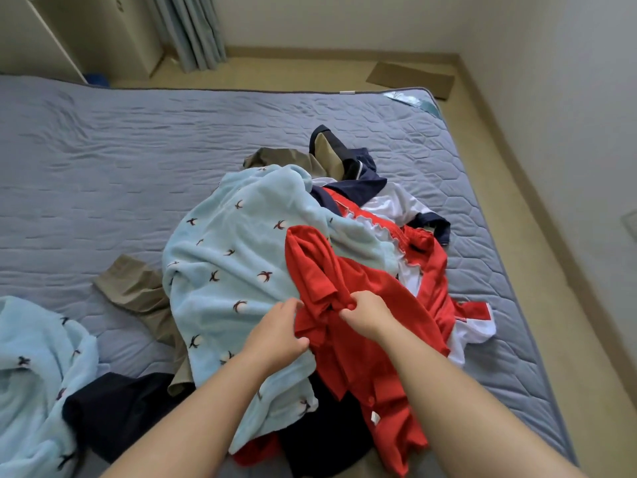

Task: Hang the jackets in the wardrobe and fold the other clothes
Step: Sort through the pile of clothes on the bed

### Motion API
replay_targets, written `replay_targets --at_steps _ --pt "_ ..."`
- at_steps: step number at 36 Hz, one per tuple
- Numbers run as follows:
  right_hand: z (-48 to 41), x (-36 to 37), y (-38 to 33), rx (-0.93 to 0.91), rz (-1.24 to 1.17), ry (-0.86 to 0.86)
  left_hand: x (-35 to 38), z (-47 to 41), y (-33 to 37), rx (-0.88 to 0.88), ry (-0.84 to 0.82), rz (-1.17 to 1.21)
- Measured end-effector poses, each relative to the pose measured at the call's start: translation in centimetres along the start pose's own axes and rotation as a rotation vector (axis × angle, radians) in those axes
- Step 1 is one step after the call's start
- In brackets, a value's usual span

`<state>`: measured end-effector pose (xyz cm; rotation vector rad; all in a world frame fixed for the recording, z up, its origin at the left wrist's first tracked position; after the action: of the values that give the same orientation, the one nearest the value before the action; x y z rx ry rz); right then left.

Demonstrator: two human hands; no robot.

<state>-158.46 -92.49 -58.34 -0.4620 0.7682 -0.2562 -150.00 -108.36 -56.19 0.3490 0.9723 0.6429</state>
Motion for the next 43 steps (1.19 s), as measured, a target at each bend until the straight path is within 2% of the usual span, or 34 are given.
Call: replay_targets --at_steps 4,8,11,14,17,20,22,26,30,31,33,35,37,40,43 --pt "2.6 -1.7 -1.6 -0.209 -0.283 -0.058 -1.0 1.0 1.4 0.122 0.076 0.139" --pt "6.9 -5.0 -5.8 -0.411 -0.607 -0.157 -2.5 2.0 4.5 0.232 0.003 0.335" --pt "10.1 -8.8 -9.1 -0.511 -0.682 -0.099 -5.0 3.7 7.8 0.27 0.014 0.648" --pt "12.8 -12.3 -10.7 -0.52 -0.727 -0.075 -8.6 5.9 10.2 0.317 0.107 0.748" --pt "14.7 -13.4 -11.6 -0.497 -0.589 -0.178 -12.1 8.0 11.3 0.323 0.112 0.868" --pt "16.9 -12.5 -12.7 -0.485 -0.596 -0.35 -15.6 10.2 12.4 0.299 0.116 0.896" --pt "18.5 -12.6 -14.3 -0.525 -0.582 -0.32 -17.7 11.9 13.2 0.321 0.129 0.785" --pt "21.7 -13.8 -18.3 -0.603 -0.566 -0.107 -21.4 16.3 14.2 0.376 0.169 0.511" --pt "24.7 -14.9 -21.7 -0.549 -0.495 -0.074 -26.4 21.4 14.8 0.38 0.386 0.142" --pt "25.5 -15.3 -22.5 -0.525 -0.453 -0.053 -27.6 22.7 15.0 0.375 0.456 0.043" --pt "27.4 -17.1 -24.1 -0.542 -0.314 0.102 -29.7 25.4 15.7 0.395 0.536 -0.153" --pt "29.8 -18.8 -26.8 -0.676 -0.1 0.229 -31.4 28.2 16.7 0.427 0.573 -0.339" --pt "32.1 -19.4 -29.8 -0.785 0.052 0.228 -33.1 31.0 17.9 0.479 0.604 -0.512" --pt "35.0 -19.9 -34.0 -0.861 0.077 0.184 -35.9 35.6 19.6 0.576 0.676 -0.696" --pt "37.7 -20.1 -37.2 -0.941 0.057 0.213 -38.4 39.1 19.8 0.565 0.715 -0.746"
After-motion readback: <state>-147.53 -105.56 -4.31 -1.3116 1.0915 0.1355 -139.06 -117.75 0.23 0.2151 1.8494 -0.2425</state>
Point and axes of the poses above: each hand's wrist, its own z-axis away from the middle knuckle, its own x-axis out of the palm, y = z × x, the point moved 5 cm from there along -z, towards the middle knuckle, and after that the axes turned 10 degrees about -y, right-handed, at the moved point
